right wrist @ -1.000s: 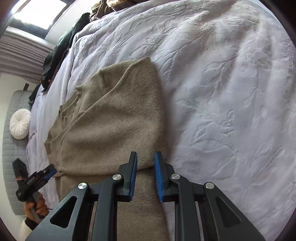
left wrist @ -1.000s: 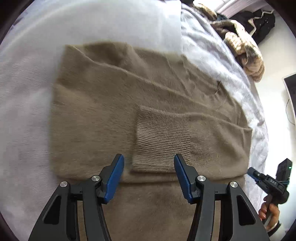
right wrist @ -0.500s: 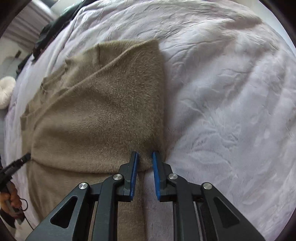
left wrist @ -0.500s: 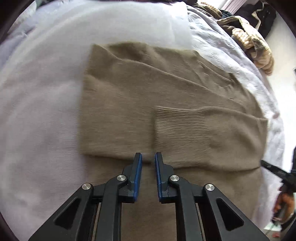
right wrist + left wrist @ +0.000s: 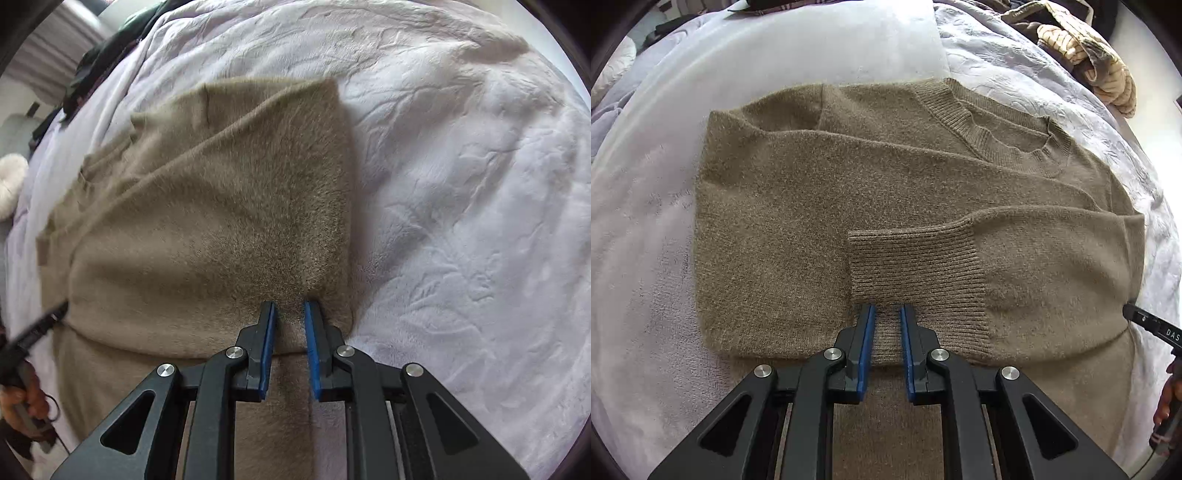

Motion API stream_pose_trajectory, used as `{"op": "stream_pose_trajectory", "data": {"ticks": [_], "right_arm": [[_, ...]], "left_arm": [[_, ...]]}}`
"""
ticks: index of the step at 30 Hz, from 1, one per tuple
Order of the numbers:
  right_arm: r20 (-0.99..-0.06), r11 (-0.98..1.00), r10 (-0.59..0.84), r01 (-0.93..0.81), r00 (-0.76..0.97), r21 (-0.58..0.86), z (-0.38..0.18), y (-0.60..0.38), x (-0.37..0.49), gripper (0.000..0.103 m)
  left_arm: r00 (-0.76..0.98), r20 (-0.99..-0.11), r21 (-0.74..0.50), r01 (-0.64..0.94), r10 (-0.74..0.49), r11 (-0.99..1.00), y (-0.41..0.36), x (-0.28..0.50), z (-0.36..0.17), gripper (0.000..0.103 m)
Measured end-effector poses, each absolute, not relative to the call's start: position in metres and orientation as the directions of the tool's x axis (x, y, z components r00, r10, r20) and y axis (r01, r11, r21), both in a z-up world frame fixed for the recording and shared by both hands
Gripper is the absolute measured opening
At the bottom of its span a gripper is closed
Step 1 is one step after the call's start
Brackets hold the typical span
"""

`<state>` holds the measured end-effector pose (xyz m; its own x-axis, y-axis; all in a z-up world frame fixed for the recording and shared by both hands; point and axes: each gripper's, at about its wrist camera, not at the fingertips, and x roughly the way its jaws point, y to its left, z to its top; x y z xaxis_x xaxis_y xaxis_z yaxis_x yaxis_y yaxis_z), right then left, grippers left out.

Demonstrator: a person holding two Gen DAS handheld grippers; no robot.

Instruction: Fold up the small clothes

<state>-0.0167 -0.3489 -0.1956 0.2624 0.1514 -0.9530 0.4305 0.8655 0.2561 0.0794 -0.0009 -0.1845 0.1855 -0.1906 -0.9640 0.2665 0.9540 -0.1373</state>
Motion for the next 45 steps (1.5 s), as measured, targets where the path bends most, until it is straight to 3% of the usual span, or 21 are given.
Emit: {"op": "stream_pose_trajectory", "data": {"ticks": [12,17,22,29,33,36,37,38,39,42,45], "right_arm": [[-0.953,0.787,0.182,0.546,0.242,0.289,-0.171,-0.359,-0.062,0.022],[-0.943,0.763,0.219,0.559,0.250,0.325,-0.161,-0.342,-0.086,0.022],[-0.934,0.749,0.250,0.561,0.254,0.353,-0.149,-0.323,-0.100,0.033],[-0.929,0.763,0.277,0.532,0.245,0.368,-0.134,-0.297,-0.109,0.034],[-0.928,0.763,0.287,0.529,0.239,0.372,-0.130,-0.284,-0.111,0.059],[-0.928,0.769,0.292,0.520,0.232,0.373,-0.127,-0.277,-0.113,0.059],[-0.927,0.769,0.296,0.518,0.232,0.375,-0.126,-0.275,-0.113,0.059],[-0.926,0.770,0.298,0.516,0.231,0.376,-0.126,-0.274,-0.112,0.059],[-0.926,0.771,0.298,0.514,0.230,0.376,-0.125,-0.273,-0.112,0.060],[-0.927,0.779,0.293,0.504,0.235,0.374,-0.121,-0.269,-0.110,0.079],[-0.929,0.801,0.264,0.478,0.259,0.360,-0.114,-0.265,-0.108,0.082]], "left_arm": [[0.134,-0.983,-0.093,0.244,-0.129,0.965,0.018,0.063,-0.165,0.015],[0.111,-0.987,-0.080,0.288,-0.116,0.954,0.014,0.040,-0.154,0.015],[0.088,-0.990,-0.082,0.308,-0.114,0.948,0.010,0.022,-0.143,0.015],[0.076,-0.993,-0.058,0.325,-0.087,0.944,0.016,-0.005,-0.128,0.015],[0.055,-0.995,-0.058,0.318,-0.080,0.946,0.023,-0.016,-0.125,0.015],[0.058,-0.995,-0.065,0.298,-0.086,0.952,0.032,-0.021,-0.119,0.015],[0.060,-0.994,-0.070,0.292,-0.092,0.954,0.035,-0.022,-0.118,0.033],[0.063,-0.993,-0.080,0.281,-0.102,0.956,0.038,-0.023,-0.116,0.085],[0.074,-0.993,-0.070,0.266,-0.093,0.961,0.042,-0.024,-0.113,0.103],[0.105,-0.992,-0.042,0.273,-0.073,0.961,0.041,-0.025,-0.110,0.102],[0.101,-0.993,-0.037,0.271,-0.067,0.962,0.043,-0.026,-0.108,0.102]]}}
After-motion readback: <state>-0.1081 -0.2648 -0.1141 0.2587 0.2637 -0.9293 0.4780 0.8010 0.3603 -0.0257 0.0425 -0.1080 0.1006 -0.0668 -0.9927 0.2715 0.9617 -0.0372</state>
